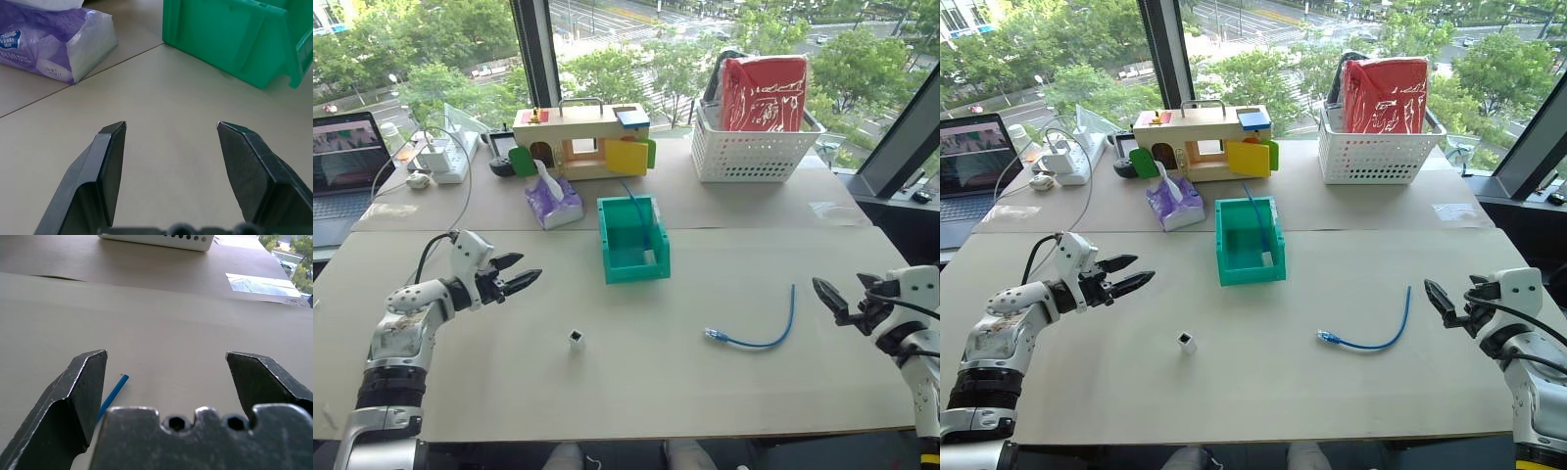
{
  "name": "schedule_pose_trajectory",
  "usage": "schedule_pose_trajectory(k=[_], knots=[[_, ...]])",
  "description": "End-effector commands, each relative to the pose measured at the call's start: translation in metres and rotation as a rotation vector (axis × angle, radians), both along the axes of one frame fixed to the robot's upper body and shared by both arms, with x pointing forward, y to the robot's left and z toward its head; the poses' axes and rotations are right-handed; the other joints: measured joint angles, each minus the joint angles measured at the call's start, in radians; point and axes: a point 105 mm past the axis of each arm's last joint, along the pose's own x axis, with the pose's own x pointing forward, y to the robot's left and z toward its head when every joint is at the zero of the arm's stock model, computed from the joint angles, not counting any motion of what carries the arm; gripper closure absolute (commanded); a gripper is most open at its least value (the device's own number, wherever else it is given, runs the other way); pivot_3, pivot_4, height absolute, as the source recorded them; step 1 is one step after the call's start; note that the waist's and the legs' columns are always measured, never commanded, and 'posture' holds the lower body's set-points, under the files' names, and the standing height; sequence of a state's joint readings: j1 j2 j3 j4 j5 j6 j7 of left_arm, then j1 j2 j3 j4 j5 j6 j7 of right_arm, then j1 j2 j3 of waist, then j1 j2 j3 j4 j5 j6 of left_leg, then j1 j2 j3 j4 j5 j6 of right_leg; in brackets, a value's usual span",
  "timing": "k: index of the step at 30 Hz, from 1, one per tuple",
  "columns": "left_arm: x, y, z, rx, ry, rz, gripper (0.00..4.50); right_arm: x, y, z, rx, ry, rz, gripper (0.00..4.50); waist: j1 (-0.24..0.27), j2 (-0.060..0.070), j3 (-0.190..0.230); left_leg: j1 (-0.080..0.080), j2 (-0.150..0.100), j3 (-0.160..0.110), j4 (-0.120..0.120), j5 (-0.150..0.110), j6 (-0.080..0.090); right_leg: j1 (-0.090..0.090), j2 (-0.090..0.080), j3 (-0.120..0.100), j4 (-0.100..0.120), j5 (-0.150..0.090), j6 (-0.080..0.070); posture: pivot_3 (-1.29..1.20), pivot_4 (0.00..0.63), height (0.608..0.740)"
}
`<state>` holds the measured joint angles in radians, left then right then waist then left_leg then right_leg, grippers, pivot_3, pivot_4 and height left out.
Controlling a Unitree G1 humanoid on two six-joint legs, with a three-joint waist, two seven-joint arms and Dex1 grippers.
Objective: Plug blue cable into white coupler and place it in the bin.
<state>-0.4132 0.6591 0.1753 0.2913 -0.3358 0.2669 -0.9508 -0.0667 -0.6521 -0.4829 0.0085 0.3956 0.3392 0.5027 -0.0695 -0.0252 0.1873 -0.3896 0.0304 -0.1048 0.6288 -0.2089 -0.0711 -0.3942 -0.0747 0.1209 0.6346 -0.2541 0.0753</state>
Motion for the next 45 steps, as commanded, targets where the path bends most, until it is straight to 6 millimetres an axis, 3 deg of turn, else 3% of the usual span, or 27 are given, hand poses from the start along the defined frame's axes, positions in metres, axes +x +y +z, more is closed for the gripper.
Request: schedule_pose_trajectory(k=[1,4,8,11,15,20,31,36,37,38,40,45], knots=[[0.004,0.001,0.018,0.007,-0.047,-0.009,1.33,-0.001,0.004,0.019,-0.054,-0.045,0.058,0.02,0.000,0.000,0.000,0.000,0.000,0.000,0.000,0.000,0.000,0.000,0.000,0.000,0.000,0.000,0.000,0.00,0.150,0.740],[0.008,-0.013,0.048,-0.033,-0.112,-0.121,1.33,-0.008,0.021,0.032,-0.080,-0.026,0.214,0.02,0.004,0.000,0.000,-0.001,0.000,0.000,0.001,0.000,0.000,0.000,0.000,0.000,0.000,0.000,0.000,0.00,0.150,0.740],[0.002,-0.036,0.061,-0.013,-0.093,-0.307,1.33,-0.027,0.052,0.027,-0.101,0.101,0.443,0.02,0.005,0.000,0.000,0.000,0.000,0.000,0.001,0.000,0.000,0.002,0.000,0.000,-0.001,-0.001,0.003,0.00,0.150,0.740],[-0.005,-0.050,0.068,0.006,-0.075,-0.416,1.33,-0.033,0.072,0.039,-0.065,0.100,0.542,0.02,-0.001,0.000,0.000,0.000,0.000,0.000,0.000,0.000,0.001,0.003,0.000,-0.001,-0.003,-0.002,0.003,0.00,0.150,0.740],[-0.028,-0.080,0.079,0.048,-0.010,-0.666,1.33,-0.047,0.115,0.033,-0.191,0.186,0.759,0.02,-0.003,0.000,0.001,0.000,0.000,0.000,0.001,0.000,0.000,0.002,0.000,0.000,-0.001,-0.002,0.004,0.00,0.150,0.740],[-0.050,-0.091,0.081,0.102,0.058,-0.812,1.33,-0.049,0.127,-0.007,-0.249,0.325,0.833,0.02,0.000,-0.001,0.001,0.000,0.001,0.000,0.001,0.000,0.000,0.002,0.001,-0.001,-0.002,-0.005,0.008,0.00,0.150,0.740],[-0.058,-0.079,0.065,0.171,0.088,-0.776,1.33,-0.026,0.130,-0.048,-0.341,0.383,0.873,0.02,0.001,-0.001,0.001,0.000,0.001,0.000,0.002,0.000,0.000,0.001,0.001,0.000,-0.002,-0.005,0.008,0.00,0.150,0.740],[-0.067,-0.078,0.073,0.139,0.074,-0.811,1.33,-0.015,0.132,-0.061,-0.297,0.395,0.868,1.34,-0.003,-0.003,0.001,0.000,0.002,0.000,0.003,0.000,0.000,0.002,0.001,0.000,-0.002,-0.004,0.007,0.00,0.150,0.740],[-0.067,-0.078,0.073,0.153,0.067,-0.809,1.33,-0.015,0.137,-0.059,-0.291,0.389,0.889,1.34,-0.003,-0.004,0.001,0.000,0.002,0.000,0.003,0.000,0.000,0.002,0.002,0.000,-0.002,-0.004,0.007,0.00,0.150,0.740],[-0.066,-0.078,0.072,0.163,0.061,-0.807,1.33,-0.014,0.140,-0.058,-0.289,0.385,0.904,2.03,-0.004,-0.004,0.001,0.001,0.003,0.000,0.004,0.000,0.000,0.003,0.002,0.000,-0.001,-0.004,0.007,0.00,0.150,0.740],[-0.065,-0.086,0.071,0.132,0.064,-0.809,1.33,-0.017,0.154,-0.056,-0.287,0.390,0.974,2.48,-0.006,-0.004,0.001,0.002,0.004,0.000,0.004,0.000,0.000,0.003,0.004,0.000,0.000,-0.004,0.006,0.00,0.150,0.740],[-0.054,-0.120,0.054,0.170,0.057,-0.822,1.33,-0.014,0.198,-0.047,-0.332,0.344,1.149,4.24,-0.003,-0.004,0.001,0.002,0.004,0.000,0.005,0.000,0.000,0.003,0.005,0.000,0.002,-0.004,0.006,0.00,0.150,0.740]])
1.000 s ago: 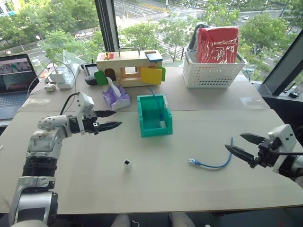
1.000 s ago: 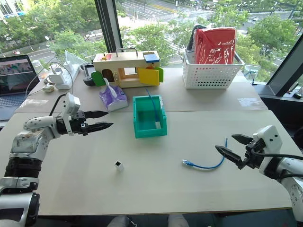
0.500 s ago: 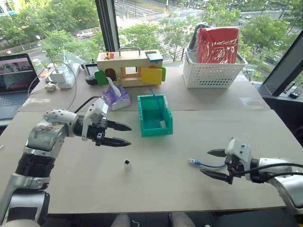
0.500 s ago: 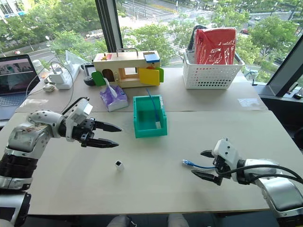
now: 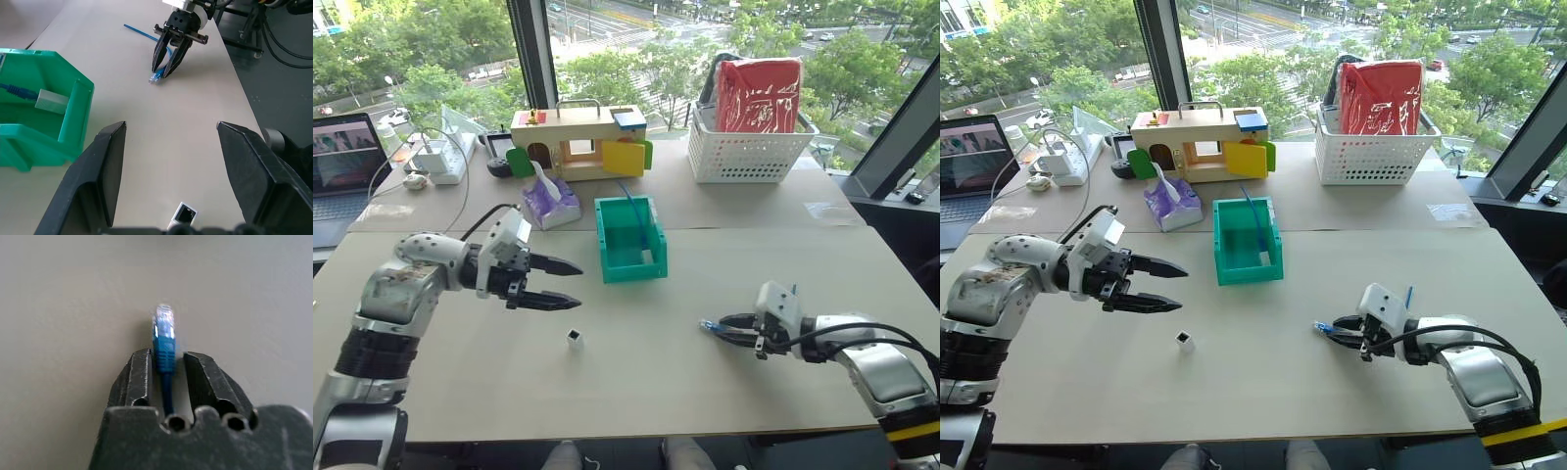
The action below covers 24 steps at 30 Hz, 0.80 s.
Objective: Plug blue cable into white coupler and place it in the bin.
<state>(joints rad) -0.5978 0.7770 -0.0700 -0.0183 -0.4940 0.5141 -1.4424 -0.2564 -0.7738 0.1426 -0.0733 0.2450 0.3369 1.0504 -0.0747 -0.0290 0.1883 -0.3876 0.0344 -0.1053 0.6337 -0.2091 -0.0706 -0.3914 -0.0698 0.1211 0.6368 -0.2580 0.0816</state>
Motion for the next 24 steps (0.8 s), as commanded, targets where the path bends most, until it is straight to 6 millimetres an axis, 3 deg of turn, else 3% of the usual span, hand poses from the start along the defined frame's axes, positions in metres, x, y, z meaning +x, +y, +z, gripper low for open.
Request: schedule_pose_trajectory(k=[1,7,12,14,20,24], knots=[[0.007,-0.031,-0.005,0.050,-0.065,-0.027,1.33,-0.006,0.036,0.003,-0.005,-0.008,0.167,4.40,0.004,0.000,0.000,-0.001,0.000,0.000,0.000,0.000,0.000,-0.001,0.000,0.000,0.000,0.000,0.000,0.00,0.150,0.740],[0.004,-0.068,-0.017,0.079,-0.067,-0.139,1.33,-0.004,0.064,0.004,-0.050,-0.055,0.306,4.40,0.006,0.000,0.000,-0.002,-0.002,-0.001,0.002,0.000,0.000,-0.002,-0.001,0.000,0.002,0.002,-0.003,0.00,0.150,0.740],[0.007,-0.074,-0.027,0.156,-0.079,-0.190,1.33,0.003,0.071,0.005,-0.075,-0.109,0.335,4.40,0.004,0.000,0.000,-0.002,-0.001,-0.001,0.002,0.000,0.000,-0.003,-0.001,0.000,0.004,0.001,-0.002,0.00,0.150,0.740],[0.006,-0.074,-0.036,0.213,-0.084,-0.223,1.33,0.012,0.073,0.006,-0.091,-0.152,0.323,3.40,0.002,0.000,0.000,-0.002,-0.001,-0.001,0.002,0.000,0.000,-0.002,-0.001,0.000,0.004,0.001,-0.002,0.00,0.150,0.740],[0.016,-0.076,-0.055,0.351,-0.136,-0.247,1.33,0.014,0.077,0.011,-0.093,-0.185,0.344,1.39,0.006,0.000,0.000,-0.002,-0.002,-0.001,0.002,0.000,0.000,-0.003,-0.001,0.000,0.005,0.001,-0.003,0.00,0.150,0.740],[0.021,-0.085,-0.056,0.345,-0.134,-0.247,1.33,0.011,0.068,0.015,-0.082,-0.174,0.299,0.04,0.007,0.000,0.000,-0.002,-0.002,-0.001,0.002,0.000,0.000,-0.003,-0.001,0.000,0.004,0.002,-0.005,0.00,0.150,0.740]])
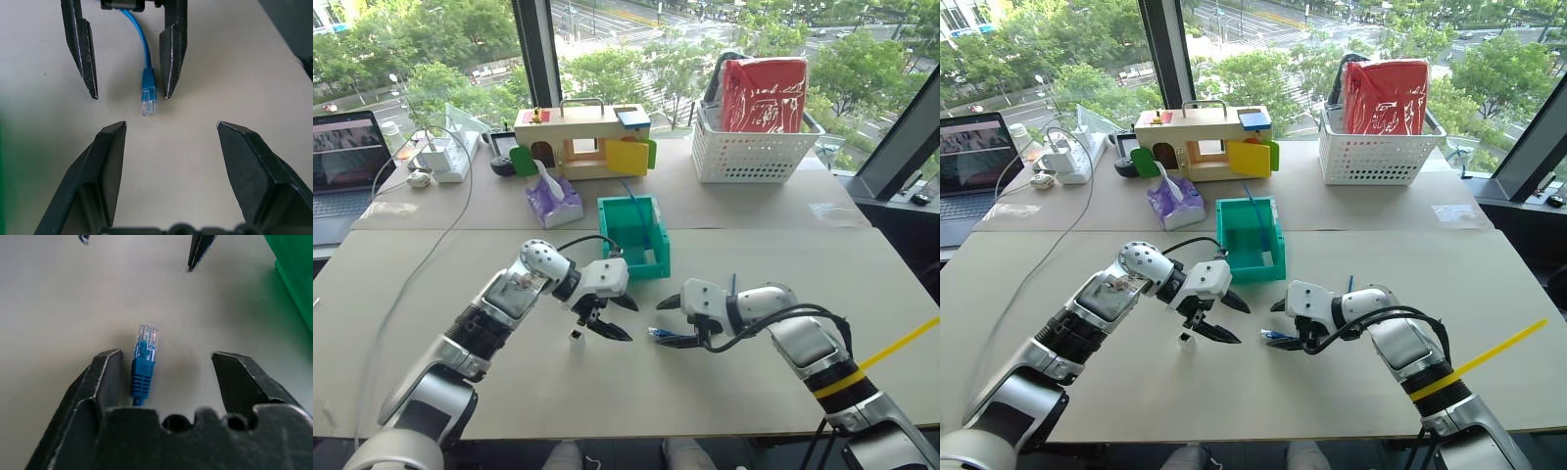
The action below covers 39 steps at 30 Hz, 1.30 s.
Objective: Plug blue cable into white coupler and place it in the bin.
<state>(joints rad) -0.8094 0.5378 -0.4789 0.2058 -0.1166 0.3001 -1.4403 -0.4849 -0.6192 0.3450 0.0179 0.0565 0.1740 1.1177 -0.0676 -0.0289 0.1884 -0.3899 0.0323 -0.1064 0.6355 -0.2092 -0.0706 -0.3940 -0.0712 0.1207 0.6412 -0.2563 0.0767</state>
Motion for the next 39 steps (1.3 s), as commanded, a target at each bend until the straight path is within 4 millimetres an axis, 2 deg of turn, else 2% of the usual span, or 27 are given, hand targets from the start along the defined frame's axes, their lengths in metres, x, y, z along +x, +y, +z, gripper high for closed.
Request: schedule_pose_trajectory(k=[1,4,10,16,19,25,27,31,33,35,37,39], knots=[[0.003,-0.010,0.007,-0.013,-0.035,-0.028,1.33,-0.005,-0.008,0.009,0.015,-0.008,-0.026,0.04,0.000,0.000,0.000,0.000,0.000,0.000,0.000,0.000,0.000,0.000,0.000,0.000,0.000,0.000,0.000,0.00,0.150,0.740],[0.002,-0.018,0.007,-0.026,-0.017,-0.046,1.33,-0.013,-0.017,0.019,0.042,0.019,-0.063,0.04,0.003,0.000,0.000,-0.001,-0.001,0.000,0.000,0.000,0.000,0.000,-0.001,0.000,0.000,0.000,0.000,0.00,0.150,0.740],[-0.001,-0.023,-0.012,0.038,0.010,-0.084,1.33,-0.023,-0.033,0.043,0.106,0.013,-0.169,0.04,-0.001,0.000,0.000,-0.001,-0.002,0.000,0.000,0.000,0.000,-0.001,-0.001,0.000,0.001,-0.001,0.001,0.00,0.150,0.740],[0.004,-0.030,-0.026,0.085,0.029,-0.077,1.33,-0.034,-0.047,0.051,0.151,0.042,-0.260,0.04,0.004,0.000,0.000,-0.002,-0.002,-0.001,0.001,0.000,0.000,-0.001,-0.002,0.000,0.001,-0.004,0.005,0.00,0.150,0.740],[0.007,-0.036,-0.029,0.079,0.040,-0.062,2.07,-0.040,-0.054,0.051,0.155,0.049,-0.297,0.00,0.012,0.000,0.000,-0.002,-0.003,-0.001,0.002,0.000,0.001,0.000,-0.002,0.000,0.000,-0.004,0.005,0.00,0.150,0.740],[0.002,-0.043,-0.034,0.060,0.087,-0.062,4.28,-0.049,-0.059,0.056,0.175,0.066,-0.347,0.00,0.019,0.000,0.000,-0.002,-0.003,0.000,0.002,-0.001,0.001,0.000,-0.002,0.000,0.000,-0.004,0.006,0.00,0.150,0.740],[0.001,-0.045,-0.033,0.044,0.105,-0.053,4.45,-0.058,-0.058,0.058,0.200,0.114,-0.361,0.00,0.020,0.000,0.000,-0.002,-0.003,-0.001,0.003,-0.001,0.001,0.000,-0.002,0.000,0.000,-0.004,0.006,0.00,0.150,0.740],[0.002,-0.056,-0.010,-0.093,0.136,-0.009,4.45,-0.092,-0.056,0.064,0.302,0.338,-0.381,0.00,0.025,0.000,0.000,-0.003,-0.003,-0.001,0.003,-0.001,0.002,0.000,-0.002,0.000,0.000,-0.004,0.005,0.00,0.150,0.740],[0.004,-0.065,0.014,-0.217,0.122,0.012,4.45,-0.114,-0.059,0.066,0.332,0.446,-0.379,0.00,0.031,0.000,0.000,-0.005,-0.003,-0.001,0.003,-0.001,0.002,-0.001,-0.003,-0.001,0.000,-0.003,0.004,0.00,0.150,0.740],[0.005,-0.073,0.034,-0.322,0.111,0.028,4.45,-0.126,-0.063,0.070,0.378,0.499,-0.393,0.00,0.034,0.000,0.000,-0.007,-0.003,-0.002,0.006,-0.002,0.003,-0.001,-0.003,-0.002,0.000,-0.001,0.000,0.00,0.150,0.740],[0.007,-0.082,0.056,-0.422,0.045,0.045,4.45,-0.126,-0.070,0.072,0.444,0.501,-0.470,0.00,0.032,0.000,0.000,-0.007,-0.004,-0.002,0.007,-0.002,0.004,-0.001,-0.003,-0.002,0.000,0.000,0.000,0.00,0.150,0.740],[0.005,-0.089,0.067,-0.463,-0.018,0.053,4.45,-0.110,-0.084,0.070,0.492,0.459,-0.618,0.00,0.027,-0.001,0.001,-0.006,-0.004,-0.002,0.007,-0.003,0.004,0.001,-0.003,-0.001,0.000,-0.001,0.002,0.00,0.150,0.740]])
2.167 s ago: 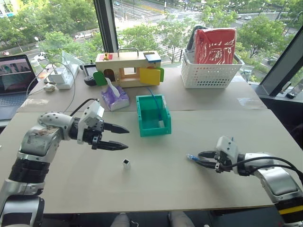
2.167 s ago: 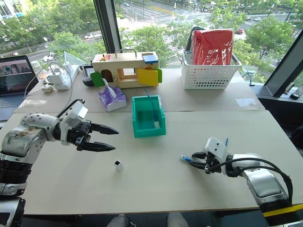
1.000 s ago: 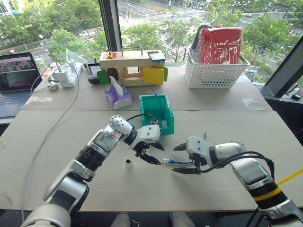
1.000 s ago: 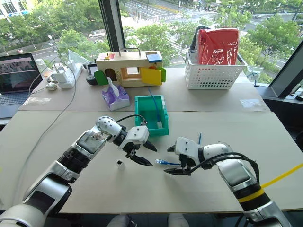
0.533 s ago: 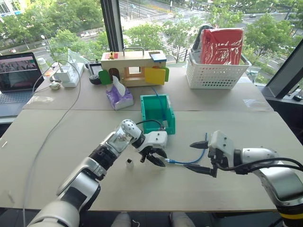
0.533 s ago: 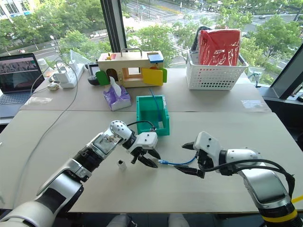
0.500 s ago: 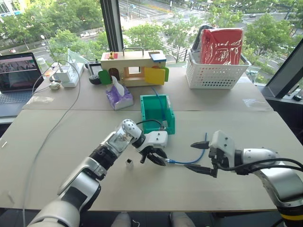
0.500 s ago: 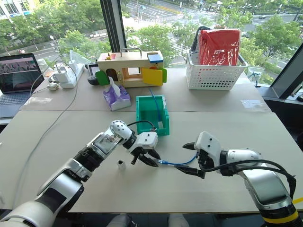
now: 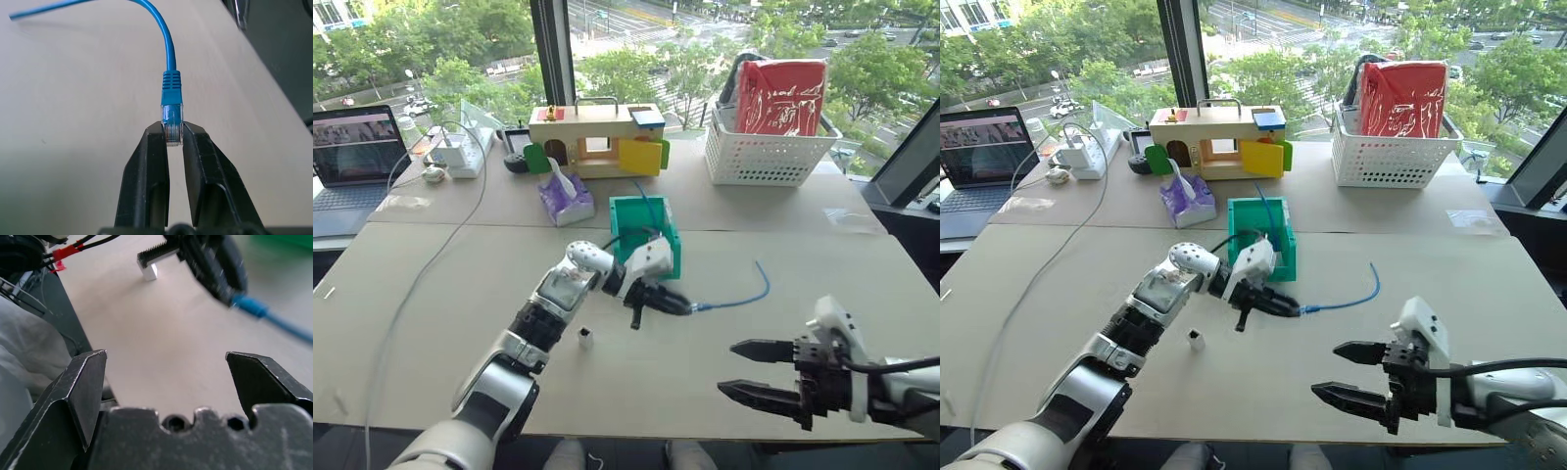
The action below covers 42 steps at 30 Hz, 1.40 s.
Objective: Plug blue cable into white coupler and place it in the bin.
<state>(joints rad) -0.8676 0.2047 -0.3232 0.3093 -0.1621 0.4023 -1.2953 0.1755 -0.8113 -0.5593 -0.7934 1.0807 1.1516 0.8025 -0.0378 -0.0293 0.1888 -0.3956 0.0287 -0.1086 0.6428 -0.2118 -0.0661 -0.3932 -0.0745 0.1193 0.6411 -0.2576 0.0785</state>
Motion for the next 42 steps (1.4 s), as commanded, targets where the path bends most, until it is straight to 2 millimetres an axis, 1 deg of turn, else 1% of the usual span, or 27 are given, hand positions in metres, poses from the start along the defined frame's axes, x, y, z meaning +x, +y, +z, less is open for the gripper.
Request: schedule_pose_trajectory(k=[1,3,5,8,11,13,16,20,24,28,33,34,37,38,40,41,42], knots=[[-0.005,-0.016,0.035,-0.115,-0.140,0.020,4.45,0.022,-0.020,0.008,0.027,-0.054,-0.234,0.00,-0.004,0.000,0.000,0.002,0.000,0.000,0.000,0.000,0.000,0.002,0.000,0.000,0.000,-0.002,0.003,0.00,0.150,0.740],[-0.008,-0.021,0.038,-0.112,-0.199,0.044,4.45,0.043,-0.029,0.021,0.144,-0.092,-0.368,0.00,-0.007,0.000,0.000,0.004,0.000,0.001,0.000,0.000,0.000,0.003,0.000,0.001,0.000,-0.003,0.006,0.00,0.150,0.740],[-0.012,-0.023,0.037,-0.096,-0.252,0.049,4.45,0.057,-0.033,0.033,0.254,-0.107,-0.454,0.00,-0.012,0.000,0.000,0.005,0.001,0.001,0.000,0.000,0.000,0.003,0.001,0.002,0.000,-0.003,0.005,0.00,0.150,0.740],[-0.015,-0.023,0.036,-0.076,-0.320,0.052,4.45,0.064,-0.024,0.045,0.391,-0.087,-0.481,0.00,-0.010,0.001,0.000,0.005,0.001,0.001,-0.001,0.000,0.000,0.003,0.001,0.002,0.000,-0.003,0.004,0.00,0.150,0.740],[-0.010,-0.021,0.038,-0.075,-0.356,0.091,4.45,0.068,-0.012,0.057,0.527,-0.051,-0.479,0.00,-0.009,0.001,0.000,0.004,0.000,0.001,-0.002,0.000,0.001,0.002,0.001,0.002,0.000,-0.003,0.004,0.00,0.150,0.740],[-0.007,-0.021,0.039,-0.077,-0.370,0.112,4.45,0.070,-0.004,0.062,0.572,-0.026,-0.473,0.00,-0.007,0.001,0.000,0.004,0.000,0.001,-0.002,0.000,0.001,0.002,0.001,0.002,-0.001,-0.003,0.004,0.00,0.150,0.740],[-0.003,-0.021,0.044,-0.098,-0.377,0.142,4.45,0.077,0.004,0.063,0.598,0.022,-0.497,0.00,-0.007,0.001,0.000,0.003,0.000,0.001,-0.002,0.000,0.001,0.002,0.001,0.002,-0.001,-0.003,0.004,0.00,0.150,0.740],[-0.005,-0.020,0.038,-0.084,-0.376,0.131,4.45,0.077,0.007,0.053,0.613,0.103,-0.537,0.00,-0.006,0.001,0.000,0.002,0.000,0.001,-0.002,0.000,0.001,0.002,0.001,0.002,-0.002,-0.003,0.004,0.00,0.150,0.740],[-0.006,-0.020,0.037,-0.083,-0.372,0.123,4.45,0.080,-0.001,0.047,0.642,0.130,-0.600,0.00,-0.006,0.002,0.000,0.002,0.000,0.001,-0.002,-0.001,0.001,0.002,0.001,0.002,-0.002,-0.003,0.003,0.00,0.150,0.740],[-0.005,-0.021,0.037,-0.084,-0.374,0.124,4.45,0.081,-0.002,0.043,0.646,0.139,-0.613,0.00,-0.008,0.002,0.000,0.002,0.000,0.001,-0.002,-0.001,0.001,0.002,0.001,0.002,-0.002,-0.003,0.004,0.00,0.150,0.740],[-0.006,-0.023,0.039,-0.095,-0.365,0.119,4.45,0.082,-0.003,0.037,0.657,0.158,-0.618,1.31,-0.008,0.002,0.000,0.002,0.000,0.001,-0.002,-0.001,0.001,0.002,0.001,0.002,-0.002,-0.003,0.004,0.00,0.150,0.740],[-0.006,-0.023,0.039,-0.095,-0.365,0.119,4.45,0.081,-0.002,0.035,0.658,0.166,-0.616,1.77,-0.008,0.002,0.000,0.002,0.000,0.001,-0.002,-0.001,0.001,0.002,0.001,0.002,-0.002,-0.003,0.004,0.00,0.150,0.740],[-0.006,-0.023,0.039,-0.096,-0.365,0.121,4.45,0.081,0.000,0.030,0.655,0.184,-0.608,2.73,-0.008,0.002,0.000,0.002,0.000,0.001,-0.002,-0.001,0.001,0.002,0.001,0.002,-0.002,-0.003,0.004,0.00,0.150,0.740],[-0.006,-0.023,0.039,-0.097,-0.363,0.123,4.45,0.081,0.000,0.029,0.655,0.186,-0.608,3.15,-0.008,0.002,0.000,0.002,0.000,0.001,-0.002,-0.001,0.001,0.002,0.001,0.002,-0.002,-0.003,0.004,0.00,0.150,0.740],[-0.006,-0.022,0.040,-0.098,-0.360,0.126,4.45,0.082,-0.002,0.029,0.662,0.185,-0.608,3.76,-0.008,0.002,0.000,0.002,0.000,0.001,-0.002,-0.001,0.001,0.002,0.001,0.002,-0.002,-0.003,0.004,0.00,0.150,0.740],[-0.006,-0.022,0.040,-0.098,-0.360,0.127,4.45,0.083,-0.002,0.029,0.664,0.183,-0.608,4.17,-0.008,0.002,0.000,0.002,0.000,0.001,-0.002,-0.001,0.001,0.002,0.001,0.002,-0.002,-0.003,0.004,0.00,0.150,0.740],[-0.006,-0.022,0.040,-0.100,-0.357,0.130,4.45,0.083,-0.003,0.029,0.665,0.182,-0.608,4.47,-0.007,0.002,0.000,0.002,0.000,0.001,-0.002,-0.001,0.001,0.002,0.001,0.002,-0.002,-0.003,0.004,0.00,0.150,0.740]])
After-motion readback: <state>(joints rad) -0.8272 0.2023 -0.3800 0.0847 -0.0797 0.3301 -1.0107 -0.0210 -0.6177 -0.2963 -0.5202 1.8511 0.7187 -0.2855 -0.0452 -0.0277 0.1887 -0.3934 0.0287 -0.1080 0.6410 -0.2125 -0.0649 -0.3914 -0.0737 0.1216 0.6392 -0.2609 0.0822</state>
